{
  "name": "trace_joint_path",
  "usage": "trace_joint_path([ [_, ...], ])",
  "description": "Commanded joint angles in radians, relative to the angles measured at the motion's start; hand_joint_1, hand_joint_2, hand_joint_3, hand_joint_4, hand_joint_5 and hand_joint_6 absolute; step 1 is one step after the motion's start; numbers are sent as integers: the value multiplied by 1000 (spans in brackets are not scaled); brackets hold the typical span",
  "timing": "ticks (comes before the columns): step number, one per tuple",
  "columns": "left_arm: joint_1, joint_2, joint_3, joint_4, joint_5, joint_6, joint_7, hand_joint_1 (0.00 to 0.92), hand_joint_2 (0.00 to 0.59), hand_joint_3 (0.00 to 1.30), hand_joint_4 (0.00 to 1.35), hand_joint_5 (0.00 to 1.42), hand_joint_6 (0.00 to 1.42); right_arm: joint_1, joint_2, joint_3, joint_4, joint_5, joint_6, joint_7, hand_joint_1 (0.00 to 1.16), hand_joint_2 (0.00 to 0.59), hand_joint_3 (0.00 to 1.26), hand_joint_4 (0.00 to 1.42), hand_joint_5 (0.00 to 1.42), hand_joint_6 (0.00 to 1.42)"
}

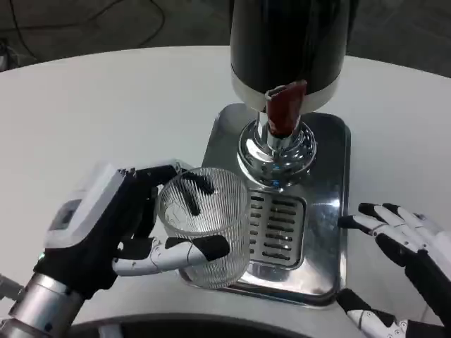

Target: Grasp the cup under the faucet to collect the drink, then remove the cup.

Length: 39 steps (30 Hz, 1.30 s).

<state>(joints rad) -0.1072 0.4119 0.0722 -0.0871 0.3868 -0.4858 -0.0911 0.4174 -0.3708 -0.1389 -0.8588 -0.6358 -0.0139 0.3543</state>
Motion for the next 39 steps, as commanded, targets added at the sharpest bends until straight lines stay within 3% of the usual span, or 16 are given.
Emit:
trace_joint_path([
  [1,-31,2,2,27,12,-26,46,535,127,1029,1140,1323,1424,20,2,-8,-12,14,-20,-7,461,398,175,74,35,0],
  [7,-94,17,-3,113,45,-30,87,535,127,1030,1140,1323,1424,35,5,-20,-27,22,-25,-6,461,398,175,76,38,0],
  [18,-283,46,-94,338,168,-79,174,535,127,1026,1140,1323,1424,65,8,-44,-46,46,-39,-5,462,400,175,83,38,0],
  [31,-432,54,-222,452,270,-116,227,535,127,1026,1140,1323,1424,86,24,-92,-47,73,-52,-24,470,405,175,86,49,0],
  [39,-458,71,-246,495,293,-113,259,535,127,1026,1140,1323,1424,103,21,-102,-46,93,-67,-21,472,410,175,86,50,0],
])
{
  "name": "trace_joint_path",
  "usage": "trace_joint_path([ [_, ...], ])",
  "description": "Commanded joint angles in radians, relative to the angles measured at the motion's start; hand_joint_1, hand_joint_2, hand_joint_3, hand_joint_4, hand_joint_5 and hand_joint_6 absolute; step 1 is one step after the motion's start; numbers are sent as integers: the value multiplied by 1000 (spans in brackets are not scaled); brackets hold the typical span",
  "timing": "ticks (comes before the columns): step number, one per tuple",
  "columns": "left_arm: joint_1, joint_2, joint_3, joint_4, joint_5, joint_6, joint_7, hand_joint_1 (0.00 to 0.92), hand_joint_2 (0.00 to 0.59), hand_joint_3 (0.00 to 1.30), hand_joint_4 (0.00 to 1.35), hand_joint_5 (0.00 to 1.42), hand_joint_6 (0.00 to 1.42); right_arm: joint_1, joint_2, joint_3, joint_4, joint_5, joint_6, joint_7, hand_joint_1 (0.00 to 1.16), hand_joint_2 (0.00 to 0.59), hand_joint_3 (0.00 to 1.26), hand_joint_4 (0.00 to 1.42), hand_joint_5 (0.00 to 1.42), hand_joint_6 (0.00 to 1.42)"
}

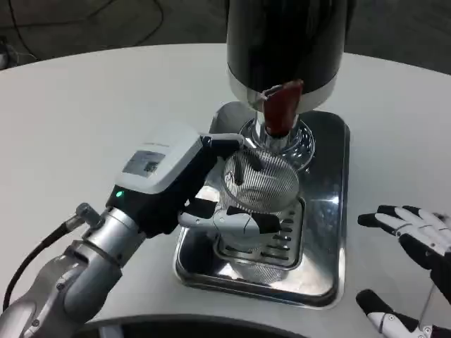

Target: Grasp the cup under the faucet to collect the drink, then remove the cup.

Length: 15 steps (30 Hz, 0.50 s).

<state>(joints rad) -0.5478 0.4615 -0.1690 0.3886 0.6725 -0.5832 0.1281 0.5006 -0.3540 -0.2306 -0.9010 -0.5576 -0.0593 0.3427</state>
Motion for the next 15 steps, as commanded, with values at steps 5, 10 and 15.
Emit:
trace_joint_path([
  [5,-28,26,-17,47,26,-12,72,531,129,1026,1140,1323,1424,17,1,-10,-1,19,-21,-7,473,411,175,86,50,0],
  [10,-41,21,-26,86,52,-7,123,527,131,1026,1140,1323,1424,16,-2,-12,0,24,-18,-3,473,412,175,86,50,0],
  [15,-63,14,-53,136,67,-2,159,525,131,1026,1140,1323,1424,23,-2,-18,-3,27,-16,-1,473,412,175,86,50,0],
])
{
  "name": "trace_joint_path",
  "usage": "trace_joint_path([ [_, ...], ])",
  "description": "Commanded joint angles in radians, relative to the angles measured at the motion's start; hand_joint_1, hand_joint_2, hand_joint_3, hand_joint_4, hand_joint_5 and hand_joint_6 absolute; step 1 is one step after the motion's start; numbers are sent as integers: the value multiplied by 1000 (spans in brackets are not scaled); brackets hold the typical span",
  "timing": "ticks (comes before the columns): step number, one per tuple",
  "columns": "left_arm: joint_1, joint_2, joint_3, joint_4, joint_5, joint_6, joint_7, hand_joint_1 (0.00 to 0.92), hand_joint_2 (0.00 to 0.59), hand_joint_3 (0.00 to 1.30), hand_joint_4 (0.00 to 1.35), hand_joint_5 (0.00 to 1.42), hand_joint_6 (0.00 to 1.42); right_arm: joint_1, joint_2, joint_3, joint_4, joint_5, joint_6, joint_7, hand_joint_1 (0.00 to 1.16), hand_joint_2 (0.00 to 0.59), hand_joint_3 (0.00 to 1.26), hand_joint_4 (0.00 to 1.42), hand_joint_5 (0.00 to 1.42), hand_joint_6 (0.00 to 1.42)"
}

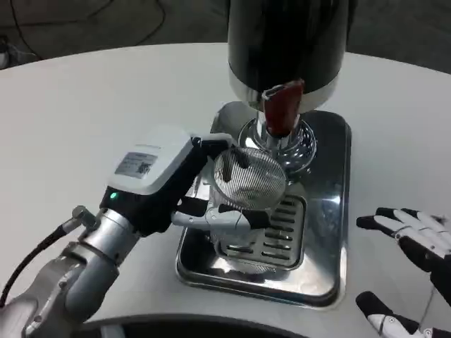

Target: Grasp the cup under the faucet to collect the drink, then remove the cup.

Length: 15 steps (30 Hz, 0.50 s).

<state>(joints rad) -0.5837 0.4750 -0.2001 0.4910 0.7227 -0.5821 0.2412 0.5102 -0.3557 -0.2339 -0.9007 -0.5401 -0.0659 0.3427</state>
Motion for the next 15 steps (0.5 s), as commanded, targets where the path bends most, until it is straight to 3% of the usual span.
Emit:
trace_joint_path([
  [1,-32,-2,-29,43,19,-3,53,525,131,1026,1140,1323,1424,16,0,-17,-4,10,-10,-1,473,412,175,86,50,0],
  [15,-87,-43,-99,145,26,-5,121,524,132,1026,1115,1297,1424,38,-9,-49,-9,24,-17,4,473,412,175,86,52,0],
])
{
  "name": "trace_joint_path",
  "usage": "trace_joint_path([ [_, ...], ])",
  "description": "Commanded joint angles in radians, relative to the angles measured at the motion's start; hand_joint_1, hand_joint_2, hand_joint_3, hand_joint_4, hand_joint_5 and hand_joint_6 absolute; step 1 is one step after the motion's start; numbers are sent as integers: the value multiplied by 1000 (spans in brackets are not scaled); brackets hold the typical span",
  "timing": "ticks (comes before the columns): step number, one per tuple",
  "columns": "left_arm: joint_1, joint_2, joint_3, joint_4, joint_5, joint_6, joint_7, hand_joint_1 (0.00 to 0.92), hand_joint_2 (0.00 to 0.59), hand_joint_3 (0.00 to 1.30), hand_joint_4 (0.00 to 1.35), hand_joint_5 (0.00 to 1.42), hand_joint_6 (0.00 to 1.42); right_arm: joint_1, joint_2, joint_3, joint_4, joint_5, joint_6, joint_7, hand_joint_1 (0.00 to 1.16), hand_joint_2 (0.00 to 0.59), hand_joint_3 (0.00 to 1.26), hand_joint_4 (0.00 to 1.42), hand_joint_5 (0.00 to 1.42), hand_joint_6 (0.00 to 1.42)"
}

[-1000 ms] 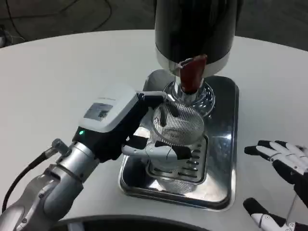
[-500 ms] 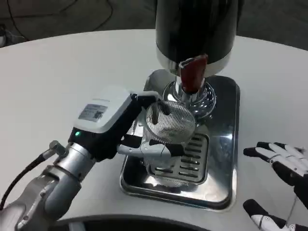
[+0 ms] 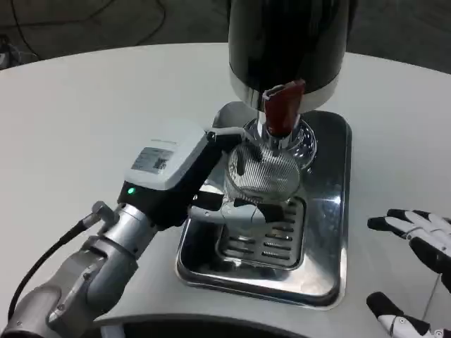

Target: Grasp the cup under the faucet to collect the drink, then remove the cup.

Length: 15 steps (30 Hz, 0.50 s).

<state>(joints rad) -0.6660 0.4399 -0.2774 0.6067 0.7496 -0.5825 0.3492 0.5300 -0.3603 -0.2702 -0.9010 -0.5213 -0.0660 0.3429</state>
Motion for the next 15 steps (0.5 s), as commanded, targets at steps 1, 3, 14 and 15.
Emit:
trace_joint_path([
  [1,-6,-8,-24,34,-3,-5,11,523,132,1026,1115,1297,1424,19,-6,-13,-9,5,-19,3,473,412,175,86,54,0],
  [3,-8,-8,-29,40,-7,-6,8,521,130,1009,1086,1269,1414,20,-9,-12,-11,-2,-29,0,474,412,175,86,56,0],
  [14,-2,12,-24,60,-18,-34,21,403,68,753,757,1014,1348,5,-12,0,4,-13,-36,2,475,412,187,87,82,0],
  [15,-2,14,-21,64,-21,-37,22,369,74,736,699,982,1299,3,-12,2,4,-13,-36,2,475,412,187,87,83,0],
])
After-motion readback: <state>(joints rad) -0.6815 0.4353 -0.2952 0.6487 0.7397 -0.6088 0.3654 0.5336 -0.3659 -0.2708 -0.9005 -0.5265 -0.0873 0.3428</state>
